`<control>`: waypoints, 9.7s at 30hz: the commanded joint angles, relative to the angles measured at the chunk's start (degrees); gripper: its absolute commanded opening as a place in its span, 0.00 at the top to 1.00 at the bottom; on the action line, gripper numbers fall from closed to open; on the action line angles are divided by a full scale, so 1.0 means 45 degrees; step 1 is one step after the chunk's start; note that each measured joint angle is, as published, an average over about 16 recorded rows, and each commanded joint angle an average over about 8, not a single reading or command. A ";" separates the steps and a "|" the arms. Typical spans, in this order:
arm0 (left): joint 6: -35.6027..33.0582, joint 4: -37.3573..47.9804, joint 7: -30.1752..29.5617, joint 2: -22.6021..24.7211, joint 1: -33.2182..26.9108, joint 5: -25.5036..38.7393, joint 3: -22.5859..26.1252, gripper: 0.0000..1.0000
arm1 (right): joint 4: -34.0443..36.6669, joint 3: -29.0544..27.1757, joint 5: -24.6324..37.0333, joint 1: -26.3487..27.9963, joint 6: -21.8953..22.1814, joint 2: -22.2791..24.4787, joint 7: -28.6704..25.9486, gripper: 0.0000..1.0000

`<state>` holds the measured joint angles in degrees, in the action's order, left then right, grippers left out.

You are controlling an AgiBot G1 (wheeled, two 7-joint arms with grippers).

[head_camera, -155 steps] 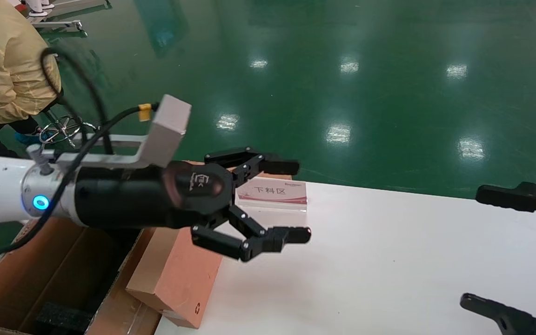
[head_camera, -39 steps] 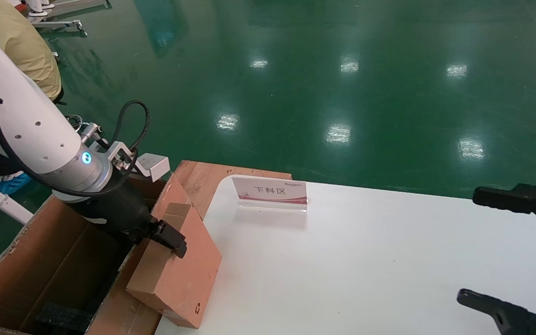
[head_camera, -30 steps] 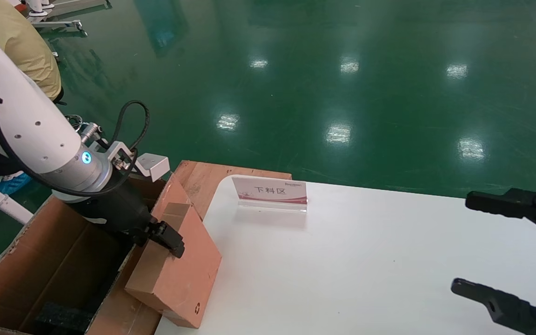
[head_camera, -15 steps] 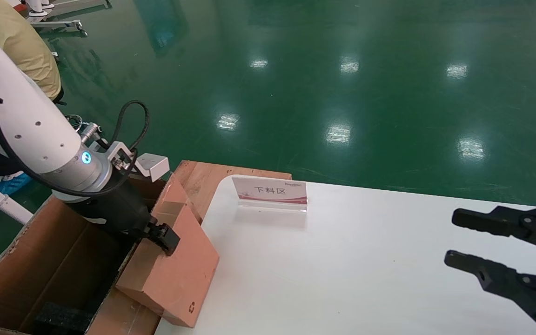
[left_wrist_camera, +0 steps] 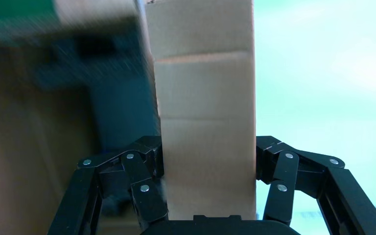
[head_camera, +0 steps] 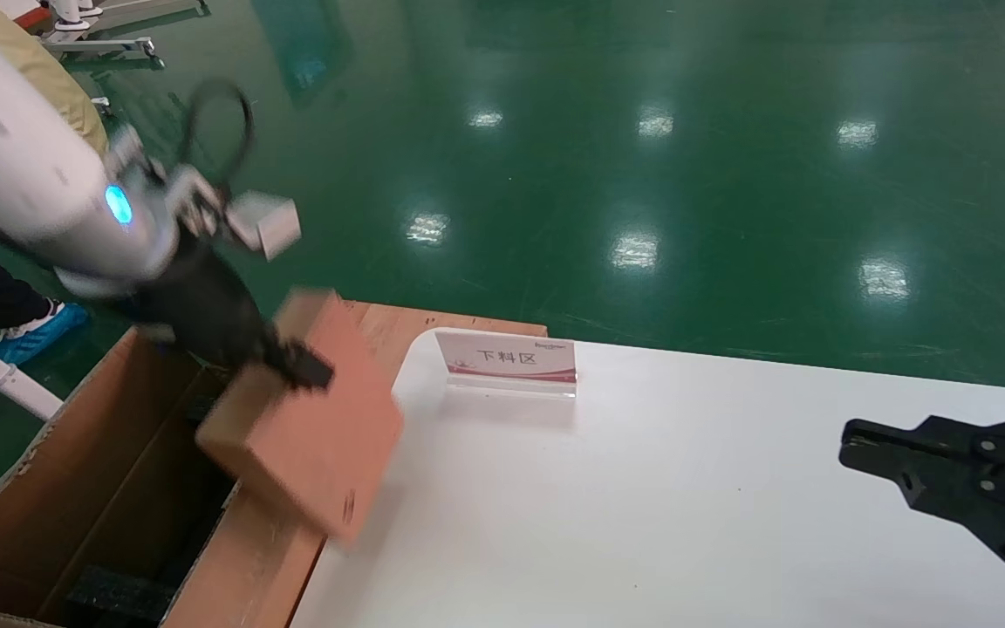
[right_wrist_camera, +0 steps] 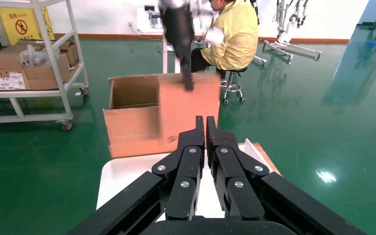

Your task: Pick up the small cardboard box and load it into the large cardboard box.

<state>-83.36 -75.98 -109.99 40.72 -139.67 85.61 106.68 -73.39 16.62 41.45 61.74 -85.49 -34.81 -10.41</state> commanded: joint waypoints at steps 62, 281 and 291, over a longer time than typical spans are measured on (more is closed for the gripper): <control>-0.1476 -0.0269 0.3203 -0.3525 -0.5703 -0.0687 0.4994 1.00 | 0.0004 0.0049 -0.0032 0.0013 0.0018 0.0019 0.0025 0.00; 0.2529 0.0283 1.6196 -0.2172 0.8854 -0.5401 -0.9442 0.00 | 0.0007 0.0049 -0.0032 0.0012 0.0027 0.0023 0.0031 0.00; 0.1362 0.0379 1.8440 -0.1826 1.2112 -0.7056 -1.3543 0.00 | -0.0005 0.0004 -0.0002 -0.0001 0.0009 0.0006 0.0005 0.00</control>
<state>-77.24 -74.27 -26.99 32.51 -85.14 53.84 45.70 -73.41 16.64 41.45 61.73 -85.45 -34.78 -10.39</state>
